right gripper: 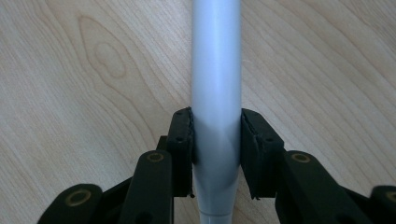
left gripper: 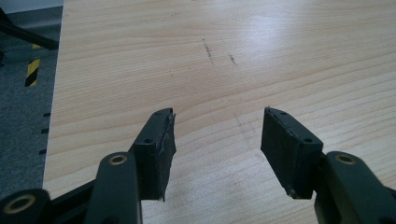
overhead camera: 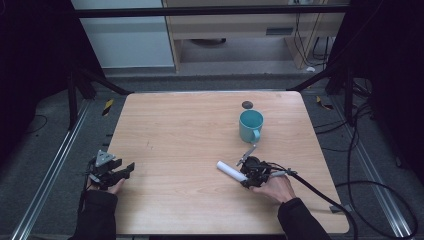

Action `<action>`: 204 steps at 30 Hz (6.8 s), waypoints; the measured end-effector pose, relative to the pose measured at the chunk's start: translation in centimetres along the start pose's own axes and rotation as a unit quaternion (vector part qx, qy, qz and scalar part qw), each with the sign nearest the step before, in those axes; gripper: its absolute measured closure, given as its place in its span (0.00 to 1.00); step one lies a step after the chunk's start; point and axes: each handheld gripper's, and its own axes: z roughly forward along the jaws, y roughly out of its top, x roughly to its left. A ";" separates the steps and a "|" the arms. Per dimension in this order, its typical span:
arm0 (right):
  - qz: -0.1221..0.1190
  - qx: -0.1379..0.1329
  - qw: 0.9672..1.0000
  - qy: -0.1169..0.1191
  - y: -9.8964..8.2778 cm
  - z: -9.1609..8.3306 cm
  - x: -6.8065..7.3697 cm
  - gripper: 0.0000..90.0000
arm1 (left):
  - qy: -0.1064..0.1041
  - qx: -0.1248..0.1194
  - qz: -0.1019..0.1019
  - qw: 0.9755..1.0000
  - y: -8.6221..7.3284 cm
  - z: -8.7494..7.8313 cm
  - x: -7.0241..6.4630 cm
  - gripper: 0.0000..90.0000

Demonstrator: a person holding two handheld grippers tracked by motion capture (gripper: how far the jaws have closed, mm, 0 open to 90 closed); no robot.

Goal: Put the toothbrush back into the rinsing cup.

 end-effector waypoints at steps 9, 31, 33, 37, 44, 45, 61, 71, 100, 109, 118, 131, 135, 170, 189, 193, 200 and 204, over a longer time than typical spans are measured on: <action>0.000 0.004 1.000 0.003 0.0 0.3 0.2 0.73 | 0.000 0.001 0.001 1.000 0.0 0.0 0.0 0.49; 0.010 -0.032 0.999 -0.009 -1.3 -5.0 1.4 0.88 | -0.002 0.002 0.002 1.000 0.0 0.0 -0.1 0.49; 0.009 -0.028 1.000 -0.007 -1.7 -5.3 1.7 0.95 | -0.002 0.002 0.001 1.000 0.0 0.0 -0.1 0.49; 0.024 -0.025 0.999 -0.004 -2.7 -5.5 1.9 1.00 | -0.002 0.003 0.001 1.000 0.0 0.0 -0.1 0.49; 0.040 -0.007 0.999 0.006 -4.2 -5.1 2.2 1.00 | -0.002 0.004 0.002 1.000 0.0 0.0 -0.1 0.49; 0.039 -0.004 0.999 0.005 -4.4 -5.0 2.1 1.00 | -0.002 0.004 0.002 1.000 0.0 0.0 -0.1 0.49; 0.049 0.027 0.998 0.007 -5.0 -3.7 2.5 1.00 | -0.003 0.002 0.002 1.000 0.0 -0.1 -0.1 0.49; 0.052 0.038 0.998 -0.003 -5.6 -3.0 1.9 1.00 | -0.002 0.001 0.002 1.000 0.0 0.0 -0.1 0.49; 0.103 0.035 0.992 -0.063 -4.6 -2.0 -0.6 1.00 | -0.002 0.001 0.001 1.000 0.0 0.0 -0.1 0.49; 0.118 0.036 0.990 -0.069 -4.2 -1.8 -1.9 1.00 | -0.002 0.001 0.001 1.000 0.0 0.0 -0.1 0.49; 0.130 0.031 0.988 -0.075 -4.0 -1.5 -3.1 1.00 | -0.002 0.001 0.001 1.000 0.0 0.0 0.0 0.49; 0.146 0.011 0.986 -0.076 -2.9 -1.1 -4.3 1.00 | -0.001 0.002 0.001 1.000 0.0 0.0 0.0 0.49; 0.143 0.005 0.987 -0.078 -2.7 -0.9 -4.5 1.00 | -0.001 0.002 0.001 1.000 0.0 0.0 0.0 0.49; 0.151 -0.050 0.985 -0.071 -1.1 0.1 -5.9 1.00 | -0.001 0.002 0.002 1.000 0.0 0.0 0.0 0.49; 0.140 -0.064 0.986 -0.057 0.7 1.0 -5.5 1.00 | -0.001 0.002 0.002 1.000 0.0 0.0 0.1 0.49; 0.136 -0.068 0.987 -0.053 1.0 1.2 -5.4 1.00 | -0.001 0.002 0.001 1.000 0.0 0.0 0.1 0.49; 0.131 -0.073 0.988 -0.046 1.4 1.3 -4.9 1.00 | -0.001 0.002 0.001 1.000 0.0 0.0 0.0 0.49; 0.125 -0.075 0.989 -0.039 1.8 1.4 -4.6 1.00 | -0.001 0.002 0.001 1.000 0.0 0.0 0.0 0.49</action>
